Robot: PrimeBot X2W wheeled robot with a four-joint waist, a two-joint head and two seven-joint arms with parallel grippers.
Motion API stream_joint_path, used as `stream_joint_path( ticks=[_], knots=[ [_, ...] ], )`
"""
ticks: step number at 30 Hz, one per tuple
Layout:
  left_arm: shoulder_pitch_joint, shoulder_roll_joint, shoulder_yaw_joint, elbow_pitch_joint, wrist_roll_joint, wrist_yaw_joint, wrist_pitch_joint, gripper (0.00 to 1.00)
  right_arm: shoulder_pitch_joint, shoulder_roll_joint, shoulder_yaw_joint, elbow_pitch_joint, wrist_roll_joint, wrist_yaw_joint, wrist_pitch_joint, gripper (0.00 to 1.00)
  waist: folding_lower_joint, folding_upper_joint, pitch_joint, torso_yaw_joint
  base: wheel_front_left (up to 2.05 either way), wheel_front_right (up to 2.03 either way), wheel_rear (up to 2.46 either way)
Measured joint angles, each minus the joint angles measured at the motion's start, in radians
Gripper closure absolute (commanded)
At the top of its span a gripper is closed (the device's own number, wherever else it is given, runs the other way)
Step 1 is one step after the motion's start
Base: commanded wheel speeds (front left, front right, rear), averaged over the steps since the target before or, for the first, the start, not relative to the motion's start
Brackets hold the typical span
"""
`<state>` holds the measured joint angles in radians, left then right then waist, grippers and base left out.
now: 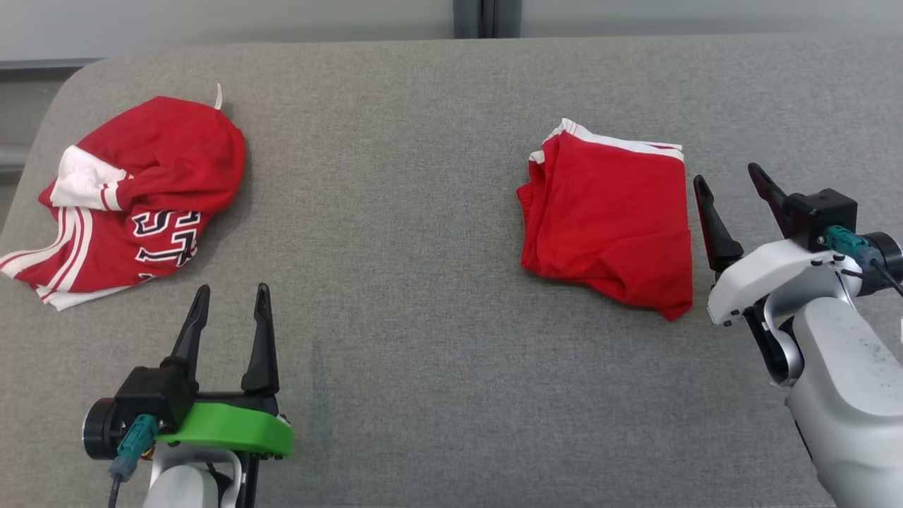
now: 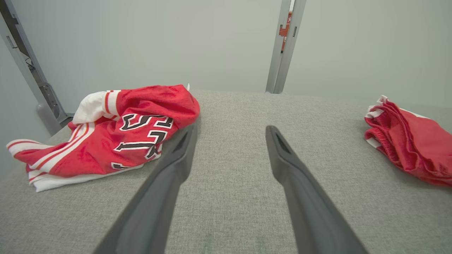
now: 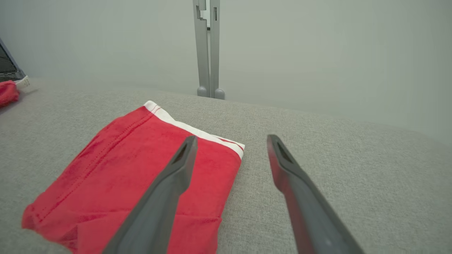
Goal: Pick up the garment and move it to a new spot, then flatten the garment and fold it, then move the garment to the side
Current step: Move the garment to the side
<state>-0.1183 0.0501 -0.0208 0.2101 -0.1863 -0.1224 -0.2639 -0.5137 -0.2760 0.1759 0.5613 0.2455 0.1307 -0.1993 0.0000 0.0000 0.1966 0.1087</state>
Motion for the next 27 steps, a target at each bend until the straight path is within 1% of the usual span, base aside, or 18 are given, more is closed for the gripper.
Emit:
stream_joint_path(
  ticks=[10,16,17,18,19,23,27],
  knots=[
    [-0.054,0.000,-0.048,0.002,-0.019,0.016,0.000,0.00,-0.102,0.025,0.035,0.256,0.061,0.000,-0.001,0.00,0.0000,0.0000,0.083,0.039,0.00,0.00,0.00],
    [-0.072,-0.001,-0.066,0.012,-0.023,0.017,0.000,0.00,-0.130,0.044,0.055,0.371,0.105,0.000,-0.022,0.00,0.0000,0.0000,0.102,0.065,0.00,0.00,0.00],
    [-0.073,-0.001,-0.064,0.014,-0.023,0.017,0.000,0.00,-0.135,0.051,0.059,0.384,0.120,0.000,-0.022,0.30,0.0000,0.0000,0.103,0.067,0.00,0.00,0.00],
    [-0.073,0.000,-0.062,0.015,-0.023,0.017,0.000,0.00,-0.138,0.053,0.062,0.391,0.135,0.000,-0.022,0.73,0.0000,0.0000,0.103,0.068,0.00,0.00,0.00],
    [-0.073,0.000,-0.061,0.016,-0.023,0.018,0.000,0.00,-0.143,0.056,0.068,0.397,0.151,0.000,-0.023,1.00,0.0000,0.0000,0.102,0.067,0.00,0.00,0.00],
    [-0.073,0.000,-0.062,0.015,-0.023,0.023,0.000,0.00,-0.165,0.060,0.115,0.413,0.186,0.001,-0.022,1.00,0.0000,0.0000,0.100,0.058,0.00,0.00,0.00],
    [-0.073,-0.001,-0.065,0.008,-0.030,0.026,0.000,0.00,-0.196,0.036,0.167,0.419,0.195,0.002,-0.022,1.00,0.0000,0.0000,0.101,0.042,0.00,0.00,0.00]
  ],
)
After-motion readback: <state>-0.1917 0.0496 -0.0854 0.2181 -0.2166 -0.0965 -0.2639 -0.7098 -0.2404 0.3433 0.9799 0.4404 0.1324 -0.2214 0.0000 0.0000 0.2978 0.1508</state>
